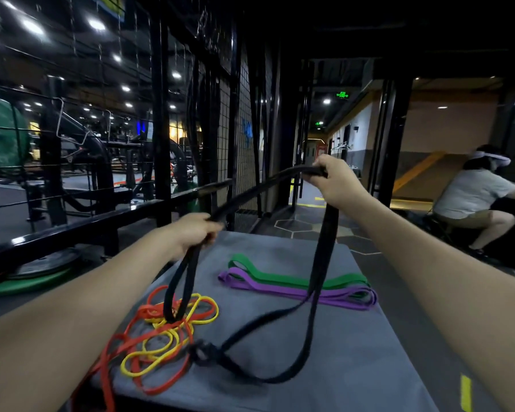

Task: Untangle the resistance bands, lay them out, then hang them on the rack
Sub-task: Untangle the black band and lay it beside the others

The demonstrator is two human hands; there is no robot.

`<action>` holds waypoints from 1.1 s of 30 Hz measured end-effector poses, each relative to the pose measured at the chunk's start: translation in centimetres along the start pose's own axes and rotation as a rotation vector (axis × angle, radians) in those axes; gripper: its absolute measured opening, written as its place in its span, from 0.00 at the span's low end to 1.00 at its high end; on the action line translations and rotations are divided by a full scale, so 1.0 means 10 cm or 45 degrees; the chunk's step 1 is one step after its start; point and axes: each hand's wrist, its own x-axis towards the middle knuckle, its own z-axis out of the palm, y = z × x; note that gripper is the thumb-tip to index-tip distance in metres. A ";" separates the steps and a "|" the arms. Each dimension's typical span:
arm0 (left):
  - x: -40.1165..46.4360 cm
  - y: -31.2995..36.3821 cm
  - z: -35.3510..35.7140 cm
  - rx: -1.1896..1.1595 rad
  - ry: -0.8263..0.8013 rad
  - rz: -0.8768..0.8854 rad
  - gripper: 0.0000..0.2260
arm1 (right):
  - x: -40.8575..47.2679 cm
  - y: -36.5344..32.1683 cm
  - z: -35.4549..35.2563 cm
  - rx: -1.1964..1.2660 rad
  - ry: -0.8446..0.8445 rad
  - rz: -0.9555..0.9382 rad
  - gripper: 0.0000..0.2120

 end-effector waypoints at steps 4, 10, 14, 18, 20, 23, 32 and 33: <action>-0.11 0.15 0.15 0.303 -0.277 0.073 0.24 | 0.05 -0.20 -0.04 -0.116 -0.111 -0.106 0.07; -0.17 0.74 0.49 -0.201 -0.283 0.474 0.06 | 0.05 -0.39 0.13 -0.240 -0.233 -0.241 0.02; -0.15 0.80 0.61 -0.311 -0.218 0.459 0.07 | 0.00 -0.27 0.08 -0.205 -0.220 -0.229 0.02; -0.19 0.93 0.58 -0.351 -0.120 0.480 0.09 | -0.15 -0.06 0.09 -0.047 -0.235 -0.198 0.03; -0.18 0.96 0.50 -0.377 -0.047 0.481 0.10 | -0.27 0.08 0.12 0.043 -0.272 -0.111 0.05; -0.11 0.84 0.38 -0.309 -0.004 0.441 0.10 | -0.39 0.22 0.12 0.218 -0.335 0.035 0.09; -0.12 0.35 0.39 0.205 -0.363 0.281 0.05 | -0.25 0.04 -0.04 0.043 -0.213 -0.054 0.04; -0.12 0.38 0.43 0.151 -0.378 0.299 0.05 | -0.23 0.01 -0.03 0.041 -0.216 -0.074 0.04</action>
